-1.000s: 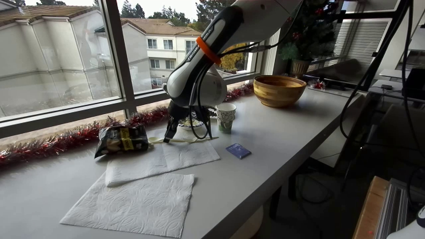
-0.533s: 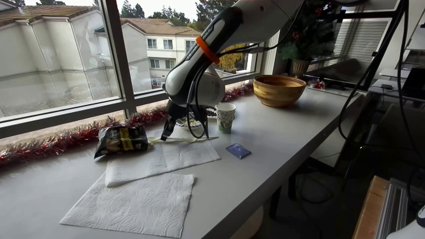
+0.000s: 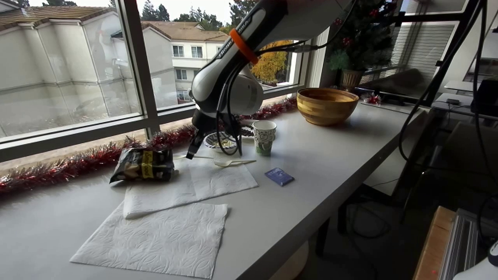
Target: Use the spoon to put some of the contents of the black packet into the white plate with blue markings
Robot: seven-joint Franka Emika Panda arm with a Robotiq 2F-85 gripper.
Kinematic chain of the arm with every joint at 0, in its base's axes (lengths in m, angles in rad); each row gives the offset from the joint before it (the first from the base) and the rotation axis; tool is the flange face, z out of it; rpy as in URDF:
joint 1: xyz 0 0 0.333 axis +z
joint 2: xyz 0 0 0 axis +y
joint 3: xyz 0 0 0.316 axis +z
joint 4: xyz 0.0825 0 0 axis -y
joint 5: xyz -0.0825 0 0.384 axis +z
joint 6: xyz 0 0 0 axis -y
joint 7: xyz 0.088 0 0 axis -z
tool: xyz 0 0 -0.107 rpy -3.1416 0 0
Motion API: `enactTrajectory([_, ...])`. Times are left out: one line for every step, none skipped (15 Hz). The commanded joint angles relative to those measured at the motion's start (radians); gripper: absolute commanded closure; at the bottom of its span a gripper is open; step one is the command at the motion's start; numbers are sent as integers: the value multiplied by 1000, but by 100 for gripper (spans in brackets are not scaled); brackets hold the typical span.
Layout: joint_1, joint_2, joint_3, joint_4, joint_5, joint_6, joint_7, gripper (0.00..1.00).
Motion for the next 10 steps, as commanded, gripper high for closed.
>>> enactTrajectory([49, -59, -78, -30, -22, -88, 94, 97])
enactTrajectory([59, -64, -90, -29, -26, -111, 100, 97])
enactTrajectory([75, -67, -109, -27, -29, -133, 113, 97])
enactTrajectory([85, -66, -117, -23, -36, -151, 109, 97])
enactTrajectory([91, -65, -119, -20, -39, -168, 102, 97])
enactTrajectory([104, -66, -128, -18, -46, -181, 103, 97])
enactTrajectory([116, -65, -134, -14, -52, -193, 100, 97])
enactTrajectory([127, -64, -138, -10, -58, -208, 98, 97])
enactTrajectory([137, -66, -142, -8, -63, -218, 97, 97])
enactTrajectory([149, -69, -149, -8, -70, -225, 99, 97])
